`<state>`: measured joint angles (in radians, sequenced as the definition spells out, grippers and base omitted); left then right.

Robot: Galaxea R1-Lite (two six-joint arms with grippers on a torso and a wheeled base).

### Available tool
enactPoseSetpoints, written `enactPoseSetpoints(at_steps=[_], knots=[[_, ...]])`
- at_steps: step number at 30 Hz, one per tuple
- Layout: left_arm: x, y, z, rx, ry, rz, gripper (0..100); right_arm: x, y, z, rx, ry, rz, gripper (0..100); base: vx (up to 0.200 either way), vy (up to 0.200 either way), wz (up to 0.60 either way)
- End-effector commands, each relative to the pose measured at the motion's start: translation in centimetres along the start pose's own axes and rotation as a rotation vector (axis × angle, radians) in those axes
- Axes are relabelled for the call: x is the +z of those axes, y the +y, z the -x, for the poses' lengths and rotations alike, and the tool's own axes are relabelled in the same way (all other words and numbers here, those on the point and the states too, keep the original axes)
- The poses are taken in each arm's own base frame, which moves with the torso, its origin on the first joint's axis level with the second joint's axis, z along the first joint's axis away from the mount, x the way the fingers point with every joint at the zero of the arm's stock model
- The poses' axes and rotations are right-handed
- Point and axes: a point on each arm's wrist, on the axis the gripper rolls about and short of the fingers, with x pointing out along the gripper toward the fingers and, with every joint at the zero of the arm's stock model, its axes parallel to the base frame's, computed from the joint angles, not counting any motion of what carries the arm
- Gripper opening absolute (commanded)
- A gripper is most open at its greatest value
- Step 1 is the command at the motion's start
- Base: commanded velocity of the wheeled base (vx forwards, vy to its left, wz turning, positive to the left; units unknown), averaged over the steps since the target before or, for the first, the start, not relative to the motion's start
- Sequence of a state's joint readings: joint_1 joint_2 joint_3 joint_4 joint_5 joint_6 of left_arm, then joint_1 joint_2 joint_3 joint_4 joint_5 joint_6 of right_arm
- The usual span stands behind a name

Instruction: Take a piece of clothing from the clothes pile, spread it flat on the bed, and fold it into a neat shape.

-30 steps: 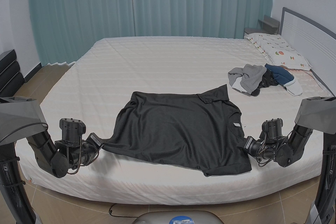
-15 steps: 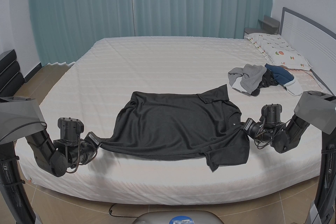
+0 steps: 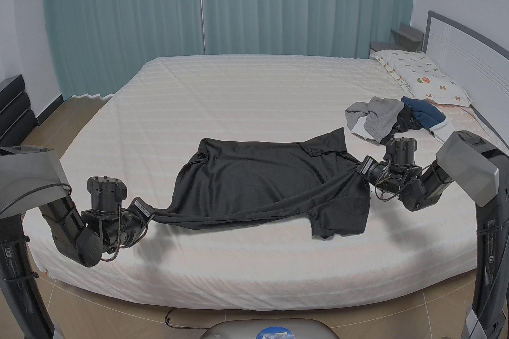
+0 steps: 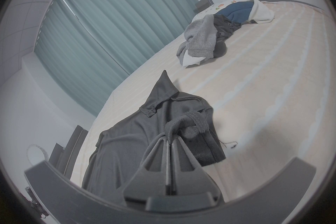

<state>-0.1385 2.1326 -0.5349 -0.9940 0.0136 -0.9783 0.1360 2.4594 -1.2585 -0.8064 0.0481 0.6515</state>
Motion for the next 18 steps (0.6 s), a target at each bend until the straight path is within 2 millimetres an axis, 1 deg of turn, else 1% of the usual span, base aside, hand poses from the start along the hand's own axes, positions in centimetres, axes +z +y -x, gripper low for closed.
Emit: enactPoseSetpoints(at_steps=[1,3,4,6,8,10,13,15,16,17,18], knots=[[-0.1,0.1,0.0,0.003,0.003,0.0,0,-1.1,-1.0,-2.1,-0.022,-0.007,0.004,0,0.0,0.0,0.0],[-0.1,0.0,0.0,0.002,0.004,-0.001,0,-1.2,-1.1,-2.3,-0.029,-0.012,0.015,0,0.0,0.0,0.0],[-0.1,0.1,-0.1,0.003,0.005,-0.001,0,-1.4,-1.2,-2.2,-0.03,-0.009,0.027,100,0.0,0.0,0.0],[-0.2,0.1,-0.1,0.005,0.005,-0.001,0,-1.4,-1.3,-2.0,-0.032,-0.003,0.034,100,0.0,0.0,0.0],[-0.2,0.1,0.0,0.006,0.006,-0.001,0,-1.4,-1.7,-1.4,-0.035,0.004,0.032,100,0.0,0.0,0.0],[-0.2,0.1,0.0,0.005,0.007,-0.002,0,-0.9,-1.7,-1.0,-0.025,-0.019,0.03,100,0.0,0.0,0.0],[-0.2,0.2,0.0,0.008,0.008,-0.001,0,0.1,-2.4,0.2,-0.036,-0.031,0.022,100,0.0,0.0,0.0],[-0.2,0.2,0.0,0.007,0.007,-0.001,0,0.8,-2.7,1.6,-0.027,-0.018,0.012,100,0.0,0.0,0.0],[-0.2,0.2,0.0,0.008,0.008,-0.001,0,0.9,-2.7,1.8,-0.025,-0.017,0.012,100,0.0,0.0,0.0],[-0.2,0.2,0.0,0.007,0.007,-0.001,0,1.1,-2.9,3.3,-0.017,0.011,0.005,100,0.0,0.0,0.0],[-0.2,0.2,0.0,0.007,0.007,-0.001,0,1.0,-2.9,4.3,-0.005,0.034,0.0,100,0.0,0.0,0.0]])
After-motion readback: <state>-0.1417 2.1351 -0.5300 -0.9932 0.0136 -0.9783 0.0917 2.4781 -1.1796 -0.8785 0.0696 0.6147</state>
